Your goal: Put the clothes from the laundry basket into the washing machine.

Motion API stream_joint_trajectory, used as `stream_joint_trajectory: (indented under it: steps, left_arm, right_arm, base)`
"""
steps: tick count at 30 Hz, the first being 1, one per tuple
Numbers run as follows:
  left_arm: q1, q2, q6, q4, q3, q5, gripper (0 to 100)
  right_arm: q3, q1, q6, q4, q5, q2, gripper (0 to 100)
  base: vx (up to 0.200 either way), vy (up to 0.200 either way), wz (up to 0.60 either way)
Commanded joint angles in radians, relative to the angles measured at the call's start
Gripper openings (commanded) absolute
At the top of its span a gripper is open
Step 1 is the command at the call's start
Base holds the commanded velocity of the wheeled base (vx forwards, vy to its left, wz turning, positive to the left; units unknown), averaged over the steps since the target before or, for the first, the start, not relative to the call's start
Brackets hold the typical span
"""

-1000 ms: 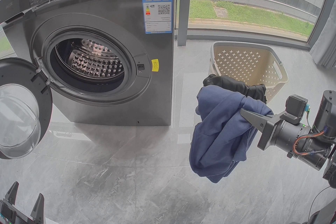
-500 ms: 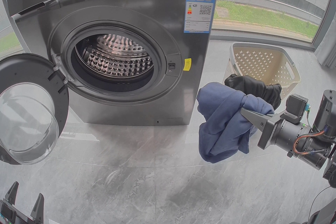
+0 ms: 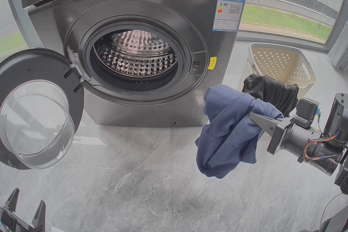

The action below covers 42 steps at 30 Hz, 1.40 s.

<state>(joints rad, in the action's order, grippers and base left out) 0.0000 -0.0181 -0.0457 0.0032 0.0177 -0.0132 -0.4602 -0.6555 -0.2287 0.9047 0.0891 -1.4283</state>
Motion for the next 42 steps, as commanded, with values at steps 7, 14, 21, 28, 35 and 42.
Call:
stream_joint_trajectory:
  steps: [7,14,21,28,35,42]
  left_arm:
    - [0.0,0.013,0.0,0.0,-0.015,-0.001,100]
    - [0.0,0.012,0.0,0.0,-0.015,-0.001,100]
    - [0.0,0.013,0.0,0.0,-0.015,-0.001,100]
    - [0.0,0.013,-0.002,0.0,-0.015,-0.001,100]
    - [0.0,0.012,0.0,0.0,-0.015,-0.001,100]
    - [0.005,0.015,0.024,-0.003,-0.018,-0.001,100]
  right_arm:
    - [0.0,0.002,-0.008,0.0,0.0,-0.003,0]
    - [0.002,0.007,-0.008,0.0,0.0,-0.001,0]
    - [0.002,0.008,-0.008,0.0,0.0,0.002,0]
    - [0.002,0.008,-0.008,0.0,0.0,0.003,0]
    - [-0.002,0.008,-0.009,0.002,0.001,-0.003,0]
    - [-0.067,-0.05,0.002,0.028,0.009,-0.07,0]
  base:
    - [0.0,0.143,0.0]
    - [0.0,0.2,0.0]
    - [0.0,0.171,0.0]
    - [0.0,0.0,0.0]
    - [0.0,0.0,0.0]
    - [0.0,0.0,0.0]
